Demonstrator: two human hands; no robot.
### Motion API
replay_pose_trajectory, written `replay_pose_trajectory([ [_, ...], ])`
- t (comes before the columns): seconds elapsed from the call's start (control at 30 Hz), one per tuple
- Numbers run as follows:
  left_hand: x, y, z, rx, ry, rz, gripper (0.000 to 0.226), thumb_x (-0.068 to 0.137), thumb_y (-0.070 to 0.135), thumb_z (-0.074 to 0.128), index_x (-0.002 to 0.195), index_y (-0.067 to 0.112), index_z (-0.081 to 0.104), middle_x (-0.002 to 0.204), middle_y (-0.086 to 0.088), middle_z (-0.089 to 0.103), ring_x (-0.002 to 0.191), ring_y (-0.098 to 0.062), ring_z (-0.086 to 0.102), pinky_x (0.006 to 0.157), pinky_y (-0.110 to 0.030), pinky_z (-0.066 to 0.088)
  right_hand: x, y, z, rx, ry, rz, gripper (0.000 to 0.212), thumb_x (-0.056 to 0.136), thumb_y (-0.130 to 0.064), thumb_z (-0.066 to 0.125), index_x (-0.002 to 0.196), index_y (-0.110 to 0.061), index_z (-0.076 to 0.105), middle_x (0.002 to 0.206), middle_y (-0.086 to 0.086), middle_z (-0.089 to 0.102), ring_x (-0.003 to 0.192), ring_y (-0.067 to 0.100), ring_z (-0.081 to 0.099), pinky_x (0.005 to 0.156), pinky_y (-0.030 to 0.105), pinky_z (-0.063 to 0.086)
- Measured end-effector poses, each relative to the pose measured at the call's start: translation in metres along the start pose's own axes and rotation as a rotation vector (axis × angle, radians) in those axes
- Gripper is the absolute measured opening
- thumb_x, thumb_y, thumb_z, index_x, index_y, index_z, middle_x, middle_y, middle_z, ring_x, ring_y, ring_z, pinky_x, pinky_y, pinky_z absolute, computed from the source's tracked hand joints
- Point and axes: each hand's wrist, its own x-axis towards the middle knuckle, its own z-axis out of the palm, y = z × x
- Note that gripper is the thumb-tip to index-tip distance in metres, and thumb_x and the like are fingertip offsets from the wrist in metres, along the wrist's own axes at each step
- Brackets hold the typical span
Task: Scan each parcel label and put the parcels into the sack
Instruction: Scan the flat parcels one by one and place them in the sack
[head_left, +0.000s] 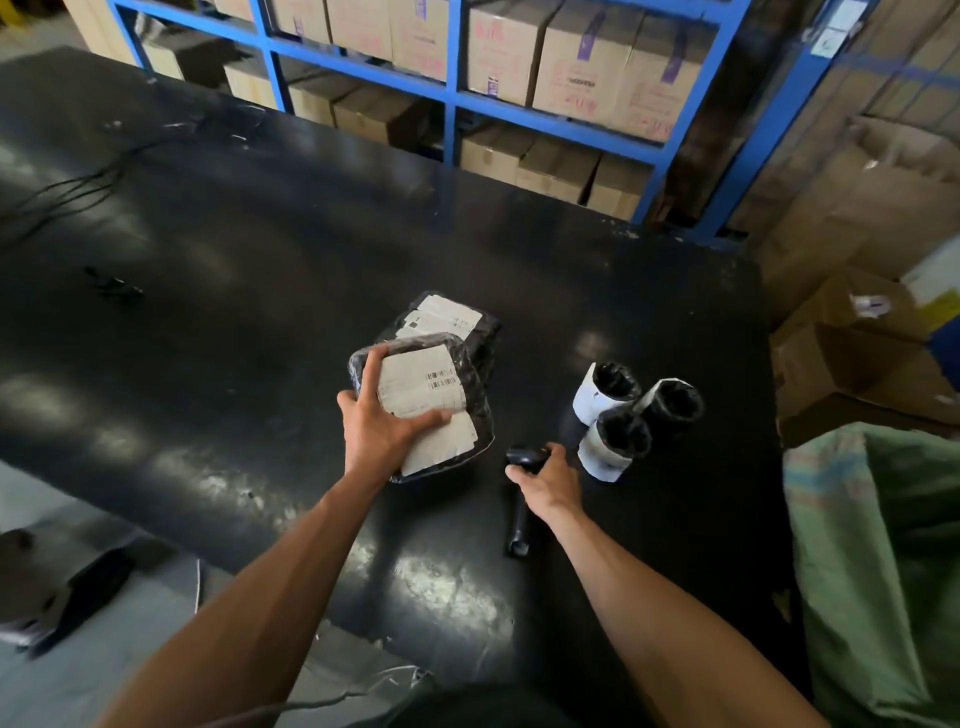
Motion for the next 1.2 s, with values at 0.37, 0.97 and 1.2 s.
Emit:
replay_pose_trajectory([
  [0.37, -0.025, 0.004, 0.033, 0.005, -0.030, 0.014, 0.101, 0.051, 0.042, 0.097, 0.131, 0.061, 0.039, 0.113, -0.005, 0.042, 0.098, -0.017, 0.047, 0.092, -0.029, 0.045, -0.001, 0.017, -0.044, -0.147, -0.031, -0.072, 0.086, 0.087, -0.060, 0.063, 0.157, -0.025, 0.028, 0.140, 0.005, 0.061, 0.133, 0.031, 0.055, 0.097, 0.038, 0.043],
  [0.97, -0.151, 0.153, 0.305, 0.074, -0.591, 0.211, 0.116, 0.051, 0.051, 0.095, 0.142, 0.059, 0.025, 0.126, 0.001, 0.039, 0.118, -0.019, 0.046, 0.101, -0.036, 0.046, 0.018, 0.144, -0.302, 0.442, 0.196, -0.194, 0.062, 0.092, -0.071, 0.053, 0.147, -0.048, 0.040, 0.128, -0.011, 0.064, 0.113, 0.012, 0.062, 0.097, 0.031, 0.051],
  [1.2, -0.211, 0.183, 0.409, 0.154, -0.870, 0.288, 0.131, 0.062, 0.057, 0.089, 0.153, 0.050, -0.004, 0.125, -0.005, 0.038, 0.117, -0.025, 0.046, 0.100, -0.037, 0.043, 0.017, 0.254, -0.382, 0.515, 0.448, -0.093, 0.027, 0.097, -0.056, 0.059, 0.120, -0.042, 0.064, 0.101, -0.018, 0.072, 0.093, 0.006, 0.069, 0.080, 0.027, 0.055],
])
